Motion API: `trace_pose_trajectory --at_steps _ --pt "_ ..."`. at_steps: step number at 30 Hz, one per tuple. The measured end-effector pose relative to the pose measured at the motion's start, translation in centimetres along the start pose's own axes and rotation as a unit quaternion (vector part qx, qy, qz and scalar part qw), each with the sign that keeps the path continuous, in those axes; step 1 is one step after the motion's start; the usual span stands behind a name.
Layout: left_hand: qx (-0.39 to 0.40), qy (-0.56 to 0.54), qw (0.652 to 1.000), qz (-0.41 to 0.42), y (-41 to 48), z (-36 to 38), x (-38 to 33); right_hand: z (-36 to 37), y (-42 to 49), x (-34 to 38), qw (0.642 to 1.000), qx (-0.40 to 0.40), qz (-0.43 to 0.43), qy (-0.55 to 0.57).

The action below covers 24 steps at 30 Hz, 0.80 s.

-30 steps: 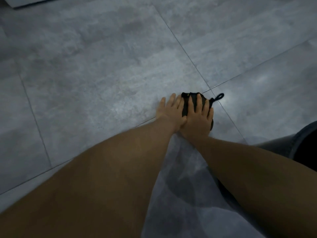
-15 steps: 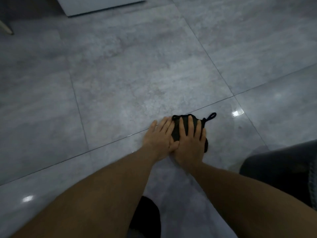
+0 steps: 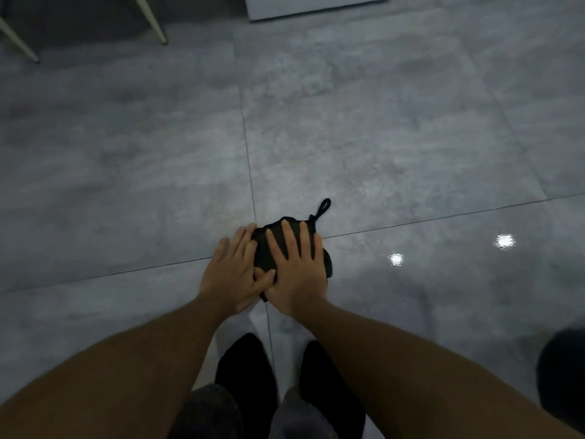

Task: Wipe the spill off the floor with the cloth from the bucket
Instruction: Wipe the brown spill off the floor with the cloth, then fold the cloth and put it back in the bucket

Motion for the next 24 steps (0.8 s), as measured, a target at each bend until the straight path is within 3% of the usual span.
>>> trace_pose_trajectory --at_steps 4,7,10,12,18,21,24 --pt "-0.002 -0.046 0.999 -0.018 -1.6 1.2 2.1 1.0 0.2 1.9 0.999 0.023 -0.030 -0.003" --pt "-0.035 -0.147 0.988 -0.019 -1.1 0.9 1.8 0.6 0.2 1.8 0.999 -0.014 -0.031 0.042" --pt "-0.114 -0.231 0.966 -0.036 -0.5 -0.2 1.5 -0.6 1.0 2.1 0.989 -0.042 0.044 0.134" --pt "-0.145 -0.242 0.959 -0.033 -0.3 -0.6 1.5 -1.3 1.9 2.3 0.983 -0.016 0.094 0.159" --pt "-0.097 -0.214 0.972 -0.022 0.4 -2.3 1.4 -2.3 3.6 2.1 0.991 0.069 0.047 0.104" --pt "-0.066 -0.203 0.977 0.009 1.1 -4.4 0.5 -3.6 3.5 1.7 0.992 0.045 0.017 0.118" --pt "-0.064 -0.181 0.980 0.057 1.6 -7.7 -0.8 -5.9 2.8 0.5 0.985 -0.028 0.005 0.168"
Point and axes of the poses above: each hand's wrist, its own y-axis towards the middle knuckle, its own z-axis out of the palm, x = y × z, the point moved 2 cm from there along y, towards the middle knuckle, and after that the axes turned 13 degrees about x, right-handed, at the moved point
